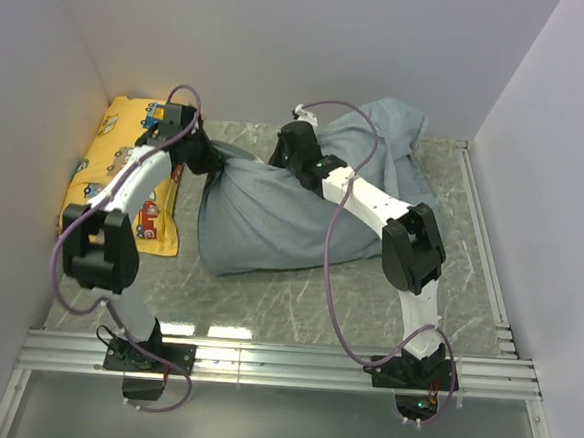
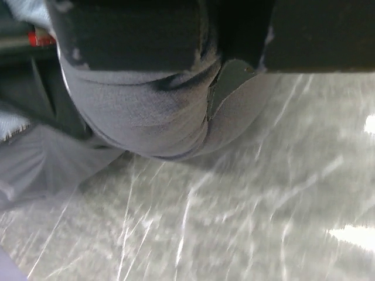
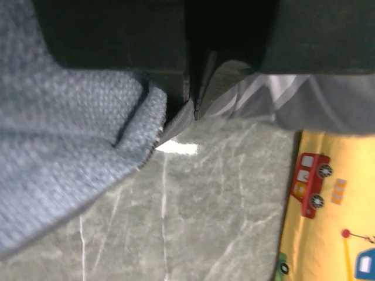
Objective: Remove the pillowcase from the pillow
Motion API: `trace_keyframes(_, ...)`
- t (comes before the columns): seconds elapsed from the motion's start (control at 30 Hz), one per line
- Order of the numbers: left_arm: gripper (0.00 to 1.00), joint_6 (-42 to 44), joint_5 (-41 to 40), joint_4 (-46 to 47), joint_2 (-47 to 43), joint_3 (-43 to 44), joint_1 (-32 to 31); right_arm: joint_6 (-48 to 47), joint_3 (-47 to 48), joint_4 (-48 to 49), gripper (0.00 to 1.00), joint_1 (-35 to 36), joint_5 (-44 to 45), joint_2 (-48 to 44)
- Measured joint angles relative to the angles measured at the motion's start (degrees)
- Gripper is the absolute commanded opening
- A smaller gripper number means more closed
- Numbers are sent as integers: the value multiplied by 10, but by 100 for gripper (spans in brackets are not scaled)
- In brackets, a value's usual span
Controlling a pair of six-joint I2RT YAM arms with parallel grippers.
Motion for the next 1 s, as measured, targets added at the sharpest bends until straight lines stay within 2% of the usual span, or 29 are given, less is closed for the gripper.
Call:
trace_keyframes(0.03,2,7,8,-19,27,39,5,-3,16,-4,23,-2,-9,4)
trace_keyframes(0.07,2,10,5,-35,54,80,10,-10,35,-9,33,-5,-21,7)
trace_keyframes(0.1,2,13,5,-47,80,117,18,-16,56,-18,37,-8,-32,8)
trace_keyframes(0.13,2,17,2,-58,109,160,26,-25,82,-33,49,-11,-45,8)
trace_keyframes(0.2,4,23,-32,-68,165,244,44,-44,130,-69,60,-12,-73,8)
trace_keyframes(0.23,9,23,-42,-59,189,279,57,-56,153,-88,68,-11,-83,5)
trace_keyframes(0.3,19,29,-67,-47,222,323,77,-73,177,-112,75,-9,-89,-4)
trace_keyframes(0.33,28,36,-84,-45,227,329,85,-81,181,-122,78,-9,-88,-11)
trace_keyframes(0.4,38,46,-115,-42,230,332,107,-94,180,-141,81,-8,-76,-27)
trace_keyframes(0.43,48,48,-122,-41,230,332,115,-98,177,-150,82,-8,-67,-38)
trace_keyframes(0.5,59,54,-133,-36,230,335,129,-104,157,-154,82,-12,-51,-63)
trace_keyframes(0.53,69,56,-134,-30,229,335,131,-104,138,-153,82,-15,-44,-82)
trace_keyframes(0.63,82,66,-133,-23,218,335,127,-104,58,-151,82,-31,-19,-158)
trace_keyframes(0.73,86,78,-129,-20,195,335,118,-103,-37,-133,82,-46,5,-245)
trace_keyframes(0.9,88,110,-138,-20,130,335,85,-86,-208,-93,83,-83,28,-397)
trace_keyframes(1.0,88,131,-169,-17,85,332,21,-66,-305,-71,82,-115,32,-471)
